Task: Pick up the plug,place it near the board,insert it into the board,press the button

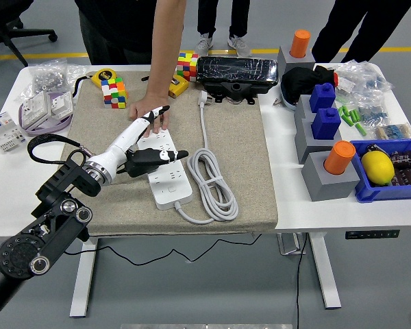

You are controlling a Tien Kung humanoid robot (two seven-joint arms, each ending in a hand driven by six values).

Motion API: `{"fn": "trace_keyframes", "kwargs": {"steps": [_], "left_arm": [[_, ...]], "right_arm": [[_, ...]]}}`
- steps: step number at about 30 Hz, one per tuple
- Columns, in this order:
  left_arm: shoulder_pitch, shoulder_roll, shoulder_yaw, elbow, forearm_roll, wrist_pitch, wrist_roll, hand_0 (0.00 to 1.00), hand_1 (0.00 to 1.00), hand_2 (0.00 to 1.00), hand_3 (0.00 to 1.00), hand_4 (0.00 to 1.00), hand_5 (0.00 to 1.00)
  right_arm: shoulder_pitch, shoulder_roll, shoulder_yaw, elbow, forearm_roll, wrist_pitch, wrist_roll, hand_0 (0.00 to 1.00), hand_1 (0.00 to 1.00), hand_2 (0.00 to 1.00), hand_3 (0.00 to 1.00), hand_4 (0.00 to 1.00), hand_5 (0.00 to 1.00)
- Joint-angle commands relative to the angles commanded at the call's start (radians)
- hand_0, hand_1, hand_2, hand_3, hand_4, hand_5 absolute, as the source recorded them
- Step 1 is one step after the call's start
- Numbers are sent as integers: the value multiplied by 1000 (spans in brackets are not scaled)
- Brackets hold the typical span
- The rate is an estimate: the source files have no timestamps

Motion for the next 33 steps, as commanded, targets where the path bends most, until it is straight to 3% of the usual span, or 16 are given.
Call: {"fn": "trace_keyframes", "kwargs": {"steps": [5, 11, 12, 17, 18, 23, 24, 29, 30, 33], "left_arm": [[-14, -2, 15, 45, 123, -4, 29, 998, 998, 998, 998, 998, 159], [-20, -7, 34, 76, 196, 19, 38, 984, 997, 990, 998, 998, 148], [-20, -7, 36, 77, 212, 25, 41, 870, 904, 928, 953, 998, 132], [-23, -7, 43, 90, 244, 41, 45, 870, 904, 928, 953, 998, 132], [-22, -7, 44, 92, 258, 42, 50, 800, 813, 834, 875, 998, 100], [-21, -6, 46, 104, 272, 35, 57, 800, 813, 834, 875, 998, 100], [-19, -7, 46, 107, 276, 33, 60, 738, 739, 762, 804, 998, 94], [-17, -5, 51, 112, 280, 39, 66, 738, 739, 762, 804, 998, 94], [-17, -5, 51, 112, 280, 41, 66, 652, 648, 670, 739, 998, 81], [-20, -5, 51, 110, 282, 48, 69, 652, 648, 670, 739, 998, 81]], "right_arm": [[-1, 0, -1, 0, 1, 0, 2, 803, 745, 735, 777, 998, 998], [-2, 0, -3, 0, 2, 1, 2, 803, 745, 734, 778, 998, 998], [-2, 0, -3, 0, 2, 1, 2, 803, 744, 734, 777, 998, 998], [-3, -1, -7, 0, 7, 2, 2, 803, 744, 734, 777, 998, 998], [-3, -1, -7, 0, 6, 1, 2, 803, 745, 734, 777, 998, 998], [-6, -1, -9, 0, 8, 2, 1, 803, 745, 734, 777, 998, 998], [-7, -1, -10, 0, 9, 1, 1, 803, 745, 734, 777, 998, 998], [-10, 0, -13, 0, 10, 2, 0, 803, 745, 734, 777, 998, 998], [-10, 0, -13, 0, 11, 2, 0, 803, 745, 734, 777, 998, 998], [-10, 0, -15, 0, 12, 2, -1, 803, 745, 734, 777, 998, 998]]}}
